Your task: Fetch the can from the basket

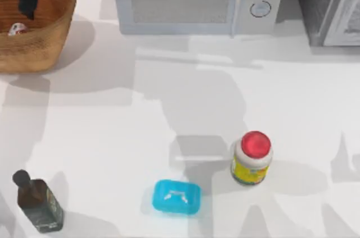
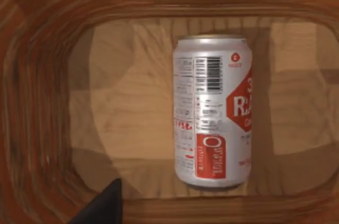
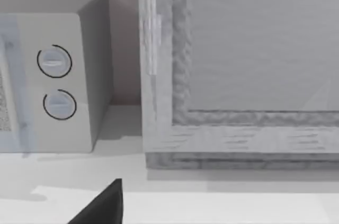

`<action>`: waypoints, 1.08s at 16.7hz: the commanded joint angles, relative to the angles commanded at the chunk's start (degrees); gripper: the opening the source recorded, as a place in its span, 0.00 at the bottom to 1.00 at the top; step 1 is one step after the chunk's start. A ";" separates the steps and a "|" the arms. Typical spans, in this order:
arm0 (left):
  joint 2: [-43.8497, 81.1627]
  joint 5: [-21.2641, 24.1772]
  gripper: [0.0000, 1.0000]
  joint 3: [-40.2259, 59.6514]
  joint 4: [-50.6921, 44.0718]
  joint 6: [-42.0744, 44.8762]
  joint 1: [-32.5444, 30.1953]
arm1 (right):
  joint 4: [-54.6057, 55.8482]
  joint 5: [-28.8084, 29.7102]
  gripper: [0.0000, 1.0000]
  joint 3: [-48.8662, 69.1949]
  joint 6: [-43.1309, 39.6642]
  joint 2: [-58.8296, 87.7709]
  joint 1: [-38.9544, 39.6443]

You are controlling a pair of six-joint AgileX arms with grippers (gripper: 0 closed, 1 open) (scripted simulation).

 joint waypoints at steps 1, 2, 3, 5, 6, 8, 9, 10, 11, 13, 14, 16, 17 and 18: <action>3.13 0.07 1.00 2.99 -1.43 0.13 0.25 | 0.00 0.00 1.00 0.00 0.00 0.00 0.00; 5.78 0.14 1.00 5.53 -2.64 0.24 0.45 | 0.00 0.00 1.00 0.00 0.00 0.00 0.00; 7.93 0.18 1.00 7.58 -3.61 0.34 0.61 | 0.00 0.00 1.00 0.00 0.00 0.00 0.00; 10.21 0.23 1.00 9.75 -4.67 0.45 0.79 | 0.00 0.00 1.00 0.00 0.00 0.00 0.00; 10.51 0.23 1.00 10.03 -4.81 0.47 0.82 | 0.00 0.00 1.00 0.00 0.00 0.00 0.00; 10.51 0.23 1.00 10.03 -4.81 0.47 0.82 | 0.00 0.00 1.00 0.00 0.00 0.00 0.00; 10.51 0.23 1.00 10.03 -4.81 0.47 0.82 | 0.00 0.00 1.00 0.00 0.00 0.00 0.00; 10.52 0.20 1.00 9.87 -4.72 0.44 0.48 | 0.00 0.00 1.00 0.00 0.00 0.00 0.00; 10.60 0.20 1.00 9.76 -4.52 0.41 0.50 | 0.00 0.00 1.00 0.00 0.00 0.00 0.00; 11.32 0.19 1.00 8.69 -2.67 0.23 0.57 | 0.00 0.00 1.00 0.00 0.00 0.00 0.00; 11.87 0.19 1.00 7.89 -1.29 0.18 0.55 | 0.00 0.00 1.00 0.00 0.00 0.00 0.00; 13.18 0.20 1.00 6.12 1.79 0.12 0.44 | 0.00 0.00 1.00 0.00 0.00 0.00 0.00; 13.81 0.20 1.00 5.33 3.22 0.08 0.40 | 0.00 0.00 1.00 0.00 0.00 0.00 0.00; 14.30 0.20 1.00 4.70 4.36 0.05 0.37 | 0.00 0.00 1.00 0.00 0.00 0.00 0.00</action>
